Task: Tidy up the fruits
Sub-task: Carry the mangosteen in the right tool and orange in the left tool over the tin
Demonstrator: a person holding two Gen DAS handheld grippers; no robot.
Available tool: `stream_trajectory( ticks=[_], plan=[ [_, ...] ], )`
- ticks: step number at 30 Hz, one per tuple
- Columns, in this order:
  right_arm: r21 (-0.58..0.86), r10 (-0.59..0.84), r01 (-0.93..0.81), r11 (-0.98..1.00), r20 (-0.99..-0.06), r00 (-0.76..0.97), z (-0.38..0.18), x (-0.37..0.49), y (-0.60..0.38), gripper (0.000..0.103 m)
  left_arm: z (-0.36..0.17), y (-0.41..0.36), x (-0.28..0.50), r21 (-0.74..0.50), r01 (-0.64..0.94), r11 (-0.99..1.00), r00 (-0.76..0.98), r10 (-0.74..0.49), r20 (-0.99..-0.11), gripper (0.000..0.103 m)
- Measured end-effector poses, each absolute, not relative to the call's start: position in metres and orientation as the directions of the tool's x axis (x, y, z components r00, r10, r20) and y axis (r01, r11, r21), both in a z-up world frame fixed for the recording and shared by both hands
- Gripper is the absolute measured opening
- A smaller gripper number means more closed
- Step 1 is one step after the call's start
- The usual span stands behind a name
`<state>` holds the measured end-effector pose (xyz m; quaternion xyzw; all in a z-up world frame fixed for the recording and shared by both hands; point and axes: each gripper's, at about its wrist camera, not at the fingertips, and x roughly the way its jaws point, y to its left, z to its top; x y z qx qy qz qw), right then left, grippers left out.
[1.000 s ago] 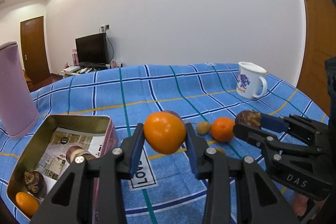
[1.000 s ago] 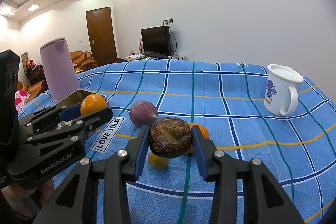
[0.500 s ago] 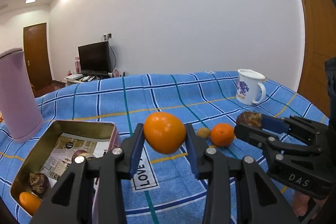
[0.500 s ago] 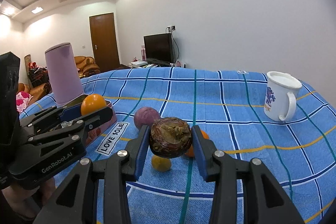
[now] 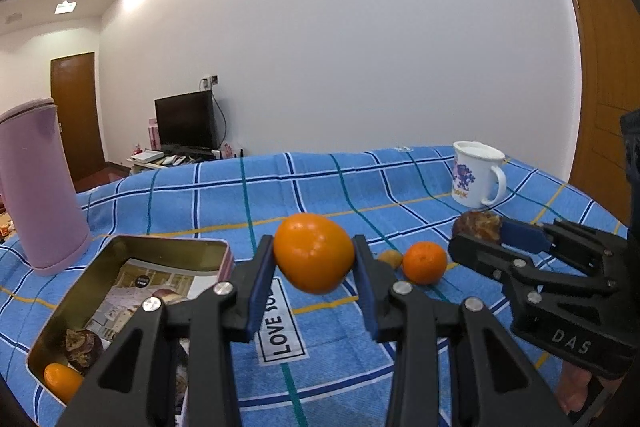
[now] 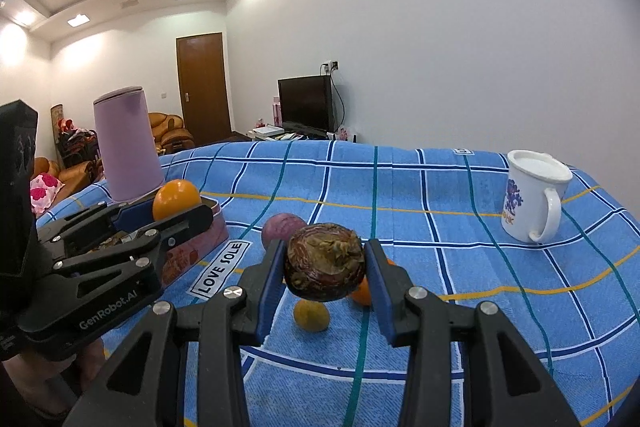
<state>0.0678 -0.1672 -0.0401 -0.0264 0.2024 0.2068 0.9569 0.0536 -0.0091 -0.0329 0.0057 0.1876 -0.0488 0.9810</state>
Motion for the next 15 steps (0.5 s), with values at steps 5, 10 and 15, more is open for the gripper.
stream_trajectory(
  ticks=[5, 10, 15],
  plan=[
    [0.027, 0.390, -0.412, 0.911, -0.385, 0.837, -0.0396, 0.0646, -0.1669, 0.042, -0.0318, -0.0118, 0.0508, 0.004, 0.106, 0.994, 0.930, -0.097, -0.353, 0.040],
    [0.025, 0.388, -0.410, 0.912, -0.380, 0.840, -0.0391, 0.0640, -0.1670, 0.042, -0.0308, -0.0113, 0.0491, 0.002, 0.106, 0.994, 0.934, -0.099, -0.345, 0.040],
    [0.022, 0.389, -0.409, 0.912, -0.362, 0.847, -0.0379, 0.0599, -0.1678, 0.042, -0.0307, -0.0115, 0.0480, 0.006, 0.108, 0.994, 0.934, -0.100, -0.343, 0.040]
  ],
)
